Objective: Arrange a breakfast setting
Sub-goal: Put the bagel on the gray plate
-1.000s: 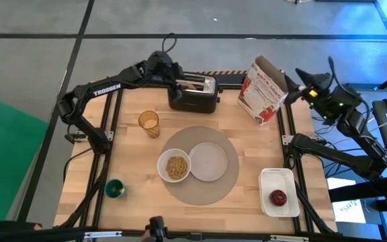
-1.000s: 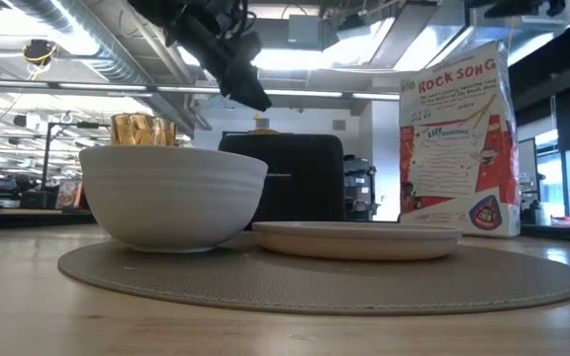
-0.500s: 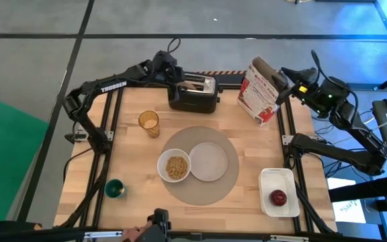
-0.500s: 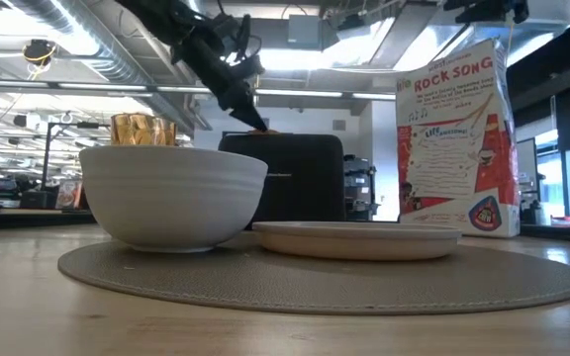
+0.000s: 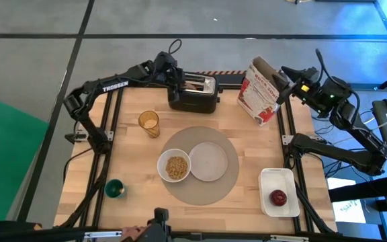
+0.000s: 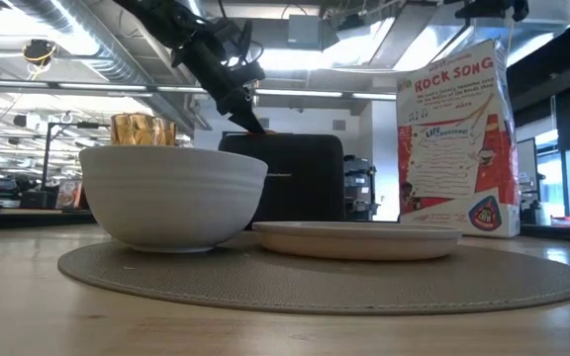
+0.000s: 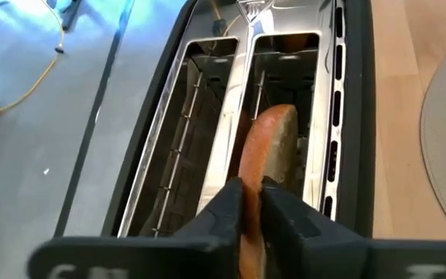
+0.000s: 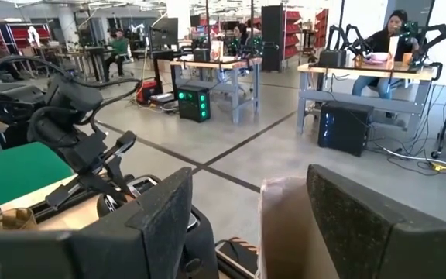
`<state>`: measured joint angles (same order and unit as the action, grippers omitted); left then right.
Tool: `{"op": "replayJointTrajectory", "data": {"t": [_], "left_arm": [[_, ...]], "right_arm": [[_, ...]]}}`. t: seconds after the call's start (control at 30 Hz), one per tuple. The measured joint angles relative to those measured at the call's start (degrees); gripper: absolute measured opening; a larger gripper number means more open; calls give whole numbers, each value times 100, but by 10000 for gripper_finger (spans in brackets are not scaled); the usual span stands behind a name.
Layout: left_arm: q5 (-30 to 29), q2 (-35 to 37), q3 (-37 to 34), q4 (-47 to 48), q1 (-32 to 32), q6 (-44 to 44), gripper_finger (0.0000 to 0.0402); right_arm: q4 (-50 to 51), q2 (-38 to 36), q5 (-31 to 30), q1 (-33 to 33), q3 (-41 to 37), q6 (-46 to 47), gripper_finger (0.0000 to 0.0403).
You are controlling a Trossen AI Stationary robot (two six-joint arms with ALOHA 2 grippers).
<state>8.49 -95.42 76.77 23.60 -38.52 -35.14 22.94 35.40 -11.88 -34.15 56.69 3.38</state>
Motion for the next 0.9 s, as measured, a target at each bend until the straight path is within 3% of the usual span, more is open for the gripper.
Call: {"op": "replayJointTrajectory", "data": {"t": [0.17, 0.53, 0.9], "left_arm": [[-90, 0, 0, -14, 3, -4, 9], [-631, 301, 0, -145, 199, 7, 13], [-347, 1250, 2, -181, 630, 659, 13]], "right_arm": [[-15, 0, -2, 0, 0, 0, 246], [-20, 0, -2, 0, -4, 75, 246], [-58, 0, 9, 0, -4, 85, 246]]}}
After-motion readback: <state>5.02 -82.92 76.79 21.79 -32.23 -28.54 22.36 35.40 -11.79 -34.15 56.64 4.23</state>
